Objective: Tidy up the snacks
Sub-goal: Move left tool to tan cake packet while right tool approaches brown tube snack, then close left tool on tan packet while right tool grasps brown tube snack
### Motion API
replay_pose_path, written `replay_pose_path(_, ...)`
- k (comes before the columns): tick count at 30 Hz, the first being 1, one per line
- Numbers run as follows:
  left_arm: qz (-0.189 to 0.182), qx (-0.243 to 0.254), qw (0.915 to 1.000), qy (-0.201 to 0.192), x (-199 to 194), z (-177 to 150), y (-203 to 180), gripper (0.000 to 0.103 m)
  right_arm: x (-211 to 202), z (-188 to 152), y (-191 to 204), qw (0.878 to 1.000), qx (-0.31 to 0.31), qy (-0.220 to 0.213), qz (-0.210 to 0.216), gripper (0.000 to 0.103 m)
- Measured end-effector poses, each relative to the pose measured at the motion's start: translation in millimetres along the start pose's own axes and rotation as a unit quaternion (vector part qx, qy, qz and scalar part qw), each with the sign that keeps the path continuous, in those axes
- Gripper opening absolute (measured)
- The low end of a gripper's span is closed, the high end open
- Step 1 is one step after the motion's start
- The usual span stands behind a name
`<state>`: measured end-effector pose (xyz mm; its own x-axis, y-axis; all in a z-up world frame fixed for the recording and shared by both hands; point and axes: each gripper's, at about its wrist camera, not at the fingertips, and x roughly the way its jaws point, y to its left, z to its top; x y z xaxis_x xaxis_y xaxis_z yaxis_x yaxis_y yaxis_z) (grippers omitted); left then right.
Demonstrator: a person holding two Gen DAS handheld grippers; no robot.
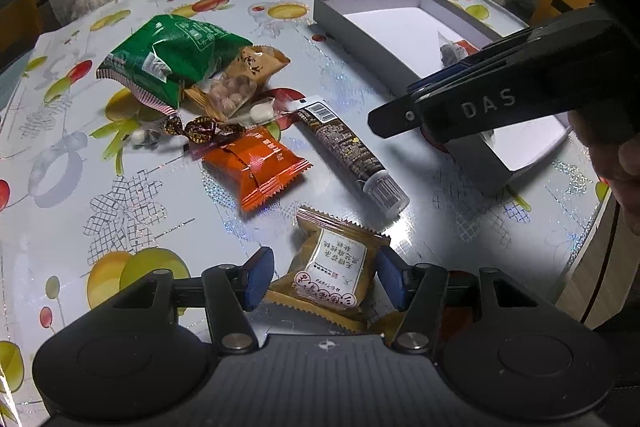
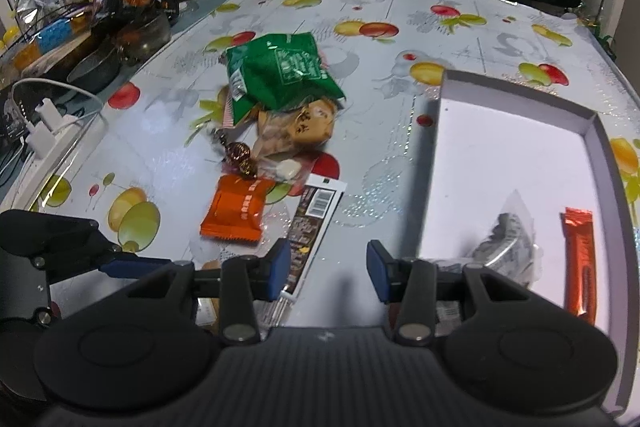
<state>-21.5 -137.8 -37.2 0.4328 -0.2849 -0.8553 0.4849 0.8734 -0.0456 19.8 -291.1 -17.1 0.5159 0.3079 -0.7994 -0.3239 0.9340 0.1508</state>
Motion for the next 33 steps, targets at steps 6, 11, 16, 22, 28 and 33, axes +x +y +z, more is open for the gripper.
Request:
replay_pose_path(6, -0.01, 0.009, 0.9999, 0.006, 2.3, -0.9, 3.1, 0.057, 11.4, 1.6, 5.3, 1.0, 0.001, 0.014, -0.002, 0.042)
replay_pose_path(11, -0.016, 0.013, 0.9997, 0.016, 6.3, -2.6, 7.7, 0.057, 21.5, 2.7, 10.4, 1.0, 0.001, 0.026, -0.004, 0.042)
replay_pose_path(16, -0.022, 0.019, 0.9994, 0.021, 8.9, -3.8, 12.3, 0.056, 31.3, 3.3, 16.2, 0.999, -0.006, 0.038, -0.006, 0.041)
replay_pose_path(22, -0.036, 0.023, 0.999, 0.016, 8.9, -2.7, 16.6, 0.05, 41.4, 4.0, 23.8, 0.998, -0.026, 0.046, -0.015, 0.041)
replay_pose_path(28, -0.042, 0.023, 0.9987, 0.018, 9.1, -0.3, 21.0, 0.044, 47.3, 4.9, 29.9, 0.998, -0.043, 0.05, -0.021, 0.041)
replay_pose_path(33, -0.034, 0.02, 0.9991, 0.017, 9.4, 0.9, 26.4, 0.041, 51.4, 4.4, 32.6, 0.997, -0.054, 0.053, -0.023, 0.036)
